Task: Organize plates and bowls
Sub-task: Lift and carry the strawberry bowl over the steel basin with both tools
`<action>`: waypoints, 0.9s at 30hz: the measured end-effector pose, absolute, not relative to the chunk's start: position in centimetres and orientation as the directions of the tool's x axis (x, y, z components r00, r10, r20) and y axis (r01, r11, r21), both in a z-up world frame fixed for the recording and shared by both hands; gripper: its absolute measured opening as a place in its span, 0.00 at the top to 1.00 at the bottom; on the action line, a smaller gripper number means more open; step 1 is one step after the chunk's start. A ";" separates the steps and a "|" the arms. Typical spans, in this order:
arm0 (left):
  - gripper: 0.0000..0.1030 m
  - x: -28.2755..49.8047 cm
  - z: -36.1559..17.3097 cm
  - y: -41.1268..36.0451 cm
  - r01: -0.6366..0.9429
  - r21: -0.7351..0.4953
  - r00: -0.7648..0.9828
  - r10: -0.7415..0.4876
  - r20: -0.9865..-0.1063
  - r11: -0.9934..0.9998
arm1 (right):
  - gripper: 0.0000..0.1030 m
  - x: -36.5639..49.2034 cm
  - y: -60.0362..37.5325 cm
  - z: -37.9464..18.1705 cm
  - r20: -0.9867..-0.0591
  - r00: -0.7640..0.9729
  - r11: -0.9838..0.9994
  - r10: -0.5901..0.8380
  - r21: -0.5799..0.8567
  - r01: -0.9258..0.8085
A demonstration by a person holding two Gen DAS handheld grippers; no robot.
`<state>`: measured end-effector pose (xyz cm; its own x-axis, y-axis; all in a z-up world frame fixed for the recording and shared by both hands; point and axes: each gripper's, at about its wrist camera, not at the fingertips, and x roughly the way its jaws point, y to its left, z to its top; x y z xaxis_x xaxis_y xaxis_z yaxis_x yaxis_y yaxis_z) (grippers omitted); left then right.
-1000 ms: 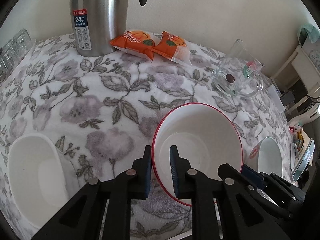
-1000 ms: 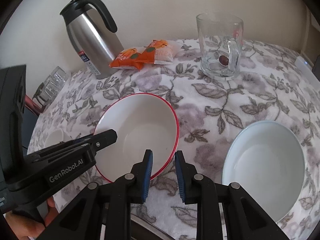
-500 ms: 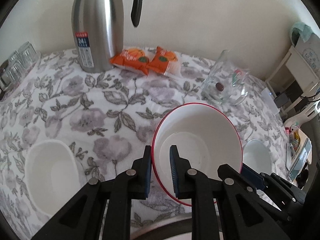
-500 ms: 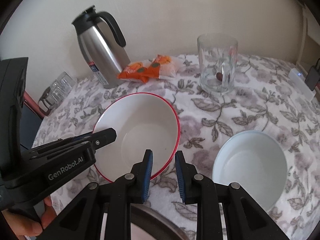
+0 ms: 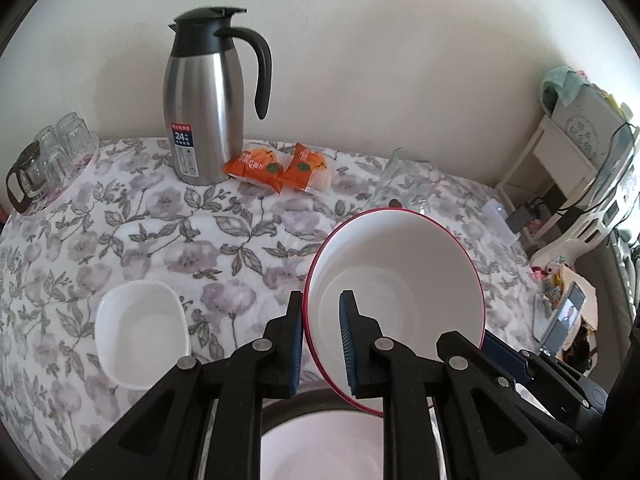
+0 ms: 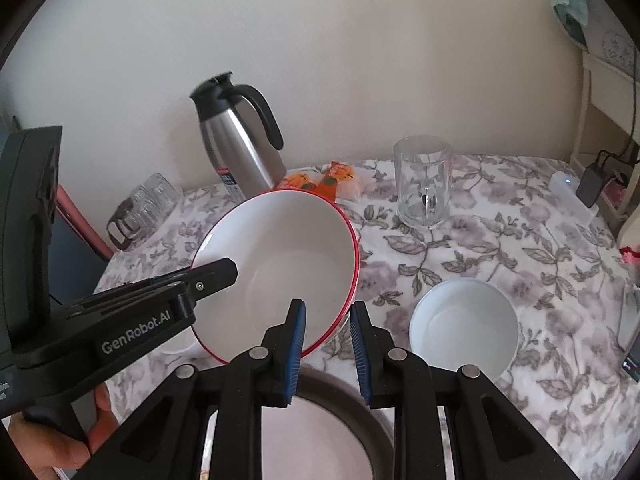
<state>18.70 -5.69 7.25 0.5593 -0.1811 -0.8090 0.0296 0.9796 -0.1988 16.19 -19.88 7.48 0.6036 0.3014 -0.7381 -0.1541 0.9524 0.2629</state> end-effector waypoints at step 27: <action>0.82 10.2 9.1 -4.5 0.063 -0.255 0.586 -0.243 -0.773 0.965 | 0.76 7.6 -18.9 9.6 -0.723 0.626 0.956 0.292 0.230 -0.180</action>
